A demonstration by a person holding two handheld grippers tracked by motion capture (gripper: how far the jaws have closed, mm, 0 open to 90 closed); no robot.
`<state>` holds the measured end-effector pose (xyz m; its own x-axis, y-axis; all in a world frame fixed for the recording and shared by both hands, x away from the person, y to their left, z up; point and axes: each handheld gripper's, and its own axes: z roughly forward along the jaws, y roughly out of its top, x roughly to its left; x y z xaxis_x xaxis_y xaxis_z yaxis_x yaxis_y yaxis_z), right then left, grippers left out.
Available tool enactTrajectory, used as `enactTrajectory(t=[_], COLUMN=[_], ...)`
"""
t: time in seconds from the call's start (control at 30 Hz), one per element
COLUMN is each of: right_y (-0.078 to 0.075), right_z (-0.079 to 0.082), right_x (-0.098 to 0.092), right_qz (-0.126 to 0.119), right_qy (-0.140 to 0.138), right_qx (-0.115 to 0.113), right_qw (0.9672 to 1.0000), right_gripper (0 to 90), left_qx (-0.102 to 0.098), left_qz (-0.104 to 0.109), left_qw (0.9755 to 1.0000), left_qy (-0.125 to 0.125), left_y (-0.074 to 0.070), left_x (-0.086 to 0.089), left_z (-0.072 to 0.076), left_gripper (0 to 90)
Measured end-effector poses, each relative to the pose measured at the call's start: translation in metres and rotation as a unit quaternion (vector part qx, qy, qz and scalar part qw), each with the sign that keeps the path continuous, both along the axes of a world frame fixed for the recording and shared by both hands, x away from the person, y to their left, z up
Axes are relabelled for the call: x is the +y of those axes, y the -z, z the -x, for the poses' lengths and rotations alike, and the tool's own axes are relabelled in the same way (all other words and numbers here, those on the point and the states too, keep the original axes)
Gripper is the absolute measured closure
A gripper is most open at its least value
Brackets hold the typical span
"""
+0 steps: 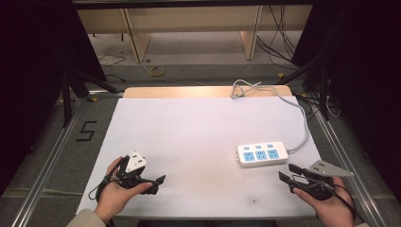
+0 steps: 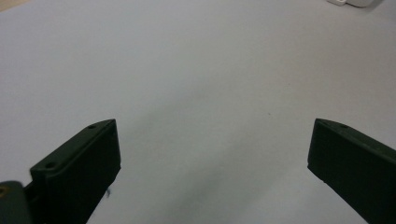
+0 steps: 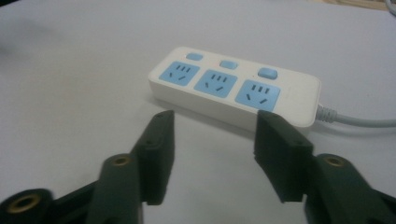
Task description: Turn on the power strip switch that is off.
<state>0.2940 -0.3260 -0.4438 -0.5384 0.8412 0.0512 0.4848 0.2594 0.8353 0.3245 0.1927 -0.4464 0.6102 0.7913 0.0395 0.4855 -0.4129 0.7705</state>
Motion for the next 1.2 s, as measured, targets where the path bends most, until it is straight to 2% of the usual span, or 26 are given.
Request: enactTrajectory(t=[0.07, 0.1, 0.13, 0.23, 0.4, 0.6, 1.2], right_y=[-0.001, -0.001, -0.001, -0.005, -0.007, -0.009, -0.014], right_z=[0.0, 0.001, 0.001, 0.003, 0.002, -0.002, -0.02], right_x=[0.0, 0.0, 0.0, 0.001, 0.0, -0.001, 0.0], right_qz=[0.016, 0.018, 0.018, 0.029, 0.033, 0.03, 0.033], right_qy=[-0.001, -0.001, -0.001, 0.007, 0.017, 0.027, 0.039], right_qx=[0.001, 0.0, 0.0, -0.001, 0.008, 0.019, 0.014], right_qw=[0.9999, 0.9998, 0.9998, 0.9996, 0.9993, 0.999, 0.9986], right_gripper=[63.6, 67.8, 67.8, 81.1, 90.0, 90.0, 90.0], left_qx=[0.0, -0.002, -0.002, -0.004, -0.007, -0.006, -0.004], left_qz=[-0.001, -0.001, -0.001, -0.004, -0.001, -0.005, -0.002], left_qw=[1.0, 1.0, 1.0, 1.0, 1.0, 0.9999, 0.9999], left_qy=[0.0, 0.0, 0.0, 0.001, -0.006, -0.008, -0.009], left_y=[0.0, 0.0, 0.0, 0.0, -0.001, 0.0, 0.0], left_x=[0.0, -0.001, -0.001, 0.0, 0.001, 0.002, 0.0], left_z=[0.0, 0.0, 0.0, 0.001, -0.001, -0.003, -0.005], left_gripper=[3.0, 3.1, 3.1, 3.6, 5.7, 6.8, 9.2])
